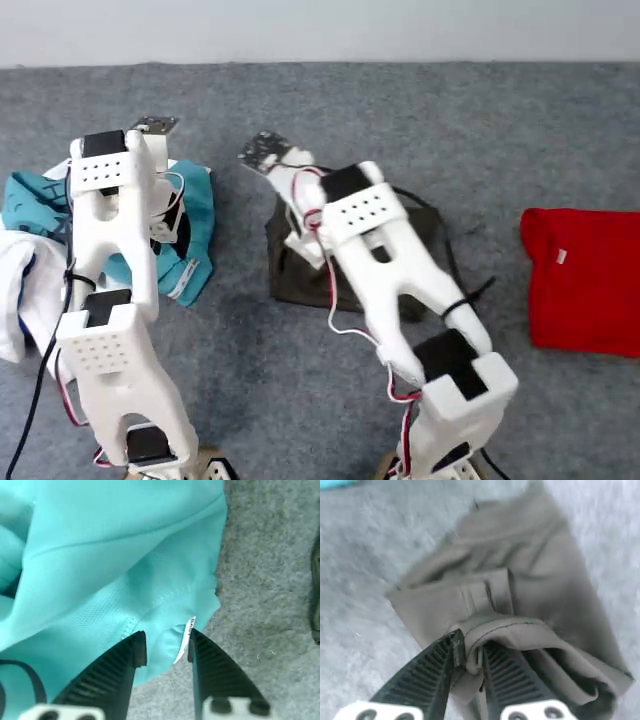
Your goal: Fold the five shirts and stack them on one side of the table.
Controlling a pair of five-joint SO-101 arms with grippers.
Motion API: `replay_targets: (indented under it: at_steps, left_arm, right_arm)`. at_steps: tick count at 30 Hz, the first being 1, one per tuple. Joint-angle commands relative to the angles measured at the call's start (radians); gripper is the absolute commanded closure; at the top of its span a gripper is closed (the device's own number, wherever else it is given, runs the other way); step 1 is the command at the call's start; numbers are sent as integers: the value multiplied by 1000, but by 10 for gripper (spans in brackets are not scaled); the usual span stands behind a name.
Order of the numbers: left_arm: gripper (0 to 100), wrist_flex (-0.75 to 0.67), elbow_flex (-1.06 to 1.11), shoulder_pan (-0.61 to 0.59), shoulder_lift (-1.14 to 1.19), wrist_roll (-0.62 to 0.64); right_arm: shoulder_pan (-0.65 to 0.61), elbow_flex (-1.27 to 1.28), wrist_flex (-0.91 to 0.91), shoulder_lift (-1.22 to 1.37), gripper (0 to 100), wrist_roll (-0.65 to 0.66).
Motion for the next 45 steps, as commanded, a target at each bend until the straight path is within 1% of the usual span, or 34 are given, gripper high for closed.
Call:
replay_targets:
  at_steps: [1, 8, 10, 14, 16, 19, 20, 25, 27, 30, 35, 38, 41, 45]
  left_arm:
    - [852, 23, -19, -8, -40, 2]
    - [852, 21, -19, -9, -40, 0]
    - [852, 21, -19, -9, -40, -18]
    - [852, 21, -19, -6, -40, -32]
    - [852, 21, -19, -6, -40, -32]
    - [852, 21, -19, -6, -40, -32]
    - [852, 21, -19, -6, -40, -32]
    - [852, 21, -19, -9, -40, -32]
    - [852, 21, -19, -9, -40, -32]
    - [852, 21, -19, -9, -40, -32]
    - [852, 21, -19, -9, -40, -32]
    - [852, 21, -19, -5, -40, -32]
    - [852, 21, -19, -6, -40, -32]
    - [852, 21, -19, -8, -40, -32]
  right_arm:
    - [-44, -110, 2, 28, 988, -12]
    - [-53, -147, 1, 183, 988, -12]
    - [-53, -167, 1, 216, 988, -12]
    - [-84, -187, 1, 262, 985, -12]
    - [-110, -189, 2, 277, 943, -12]
    - [-156, -190, 33, 282, 823, -43]
    - [-171, -192, 39, 280, 798, -51]
    - [-205, -244, 45, 232, 785, -44]
    - [-196, -282, 85, 194, 785, -2]
    - [-131, -347, 157, 148, 785, 52]
    - [88, -370, 206, 125, 786, 58]
    - [180, -365, 220, 128, 786, 54]
    - [197, -333, 257, 127, 786, 54]
    - [147, -273, 325, 127, 786, 52]
